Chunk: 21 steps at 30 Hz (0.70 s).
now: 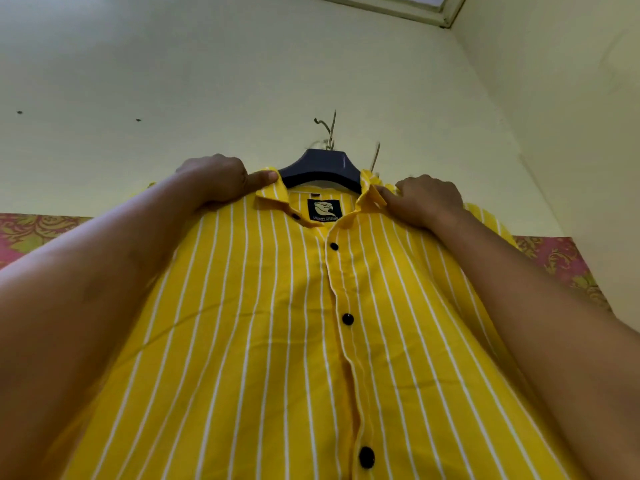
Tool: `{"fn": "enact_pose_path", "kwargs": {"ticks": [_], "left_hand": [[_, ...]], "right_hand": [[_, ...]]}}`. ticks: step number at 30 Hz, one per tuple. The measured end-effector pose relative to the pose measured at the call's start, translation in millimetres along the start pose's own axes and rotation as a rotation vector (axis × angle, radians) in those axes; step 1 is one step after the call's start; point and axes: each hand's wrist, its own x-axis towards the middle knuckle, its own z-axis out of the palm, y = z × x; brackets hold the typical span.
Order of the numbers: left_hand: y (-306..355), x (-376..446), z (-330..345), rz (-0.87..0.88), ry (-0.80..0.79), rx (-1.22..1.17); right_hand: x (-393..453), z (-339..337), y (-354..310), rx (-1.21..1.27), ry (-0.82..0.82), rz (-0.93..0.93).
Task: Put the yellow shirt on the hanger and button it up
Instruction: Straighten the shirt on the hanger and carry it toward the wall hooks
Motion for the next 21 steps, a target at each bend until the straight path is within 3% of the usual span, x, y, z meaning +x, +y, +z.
{"fn": "enact_pose_path", "kwargs": {"ticks": [5,9,21], "left_hand": [[2.4,-11.1,6.3,-0.020,0.236,0.141],[-5.1,-45.2,31.2,0.095,0.400,0.125],[-8.7,-210.0,81.8,0.101,0.221,0.027]], "right_hand": [[-14.0,12.7,-6.4,0.050,0.116,0.060],[-49.1,35.2,-3.4,0.094,0.199,0.093],[-203.5,54.7,17.9,0.219,0.142,-0.036]]}}
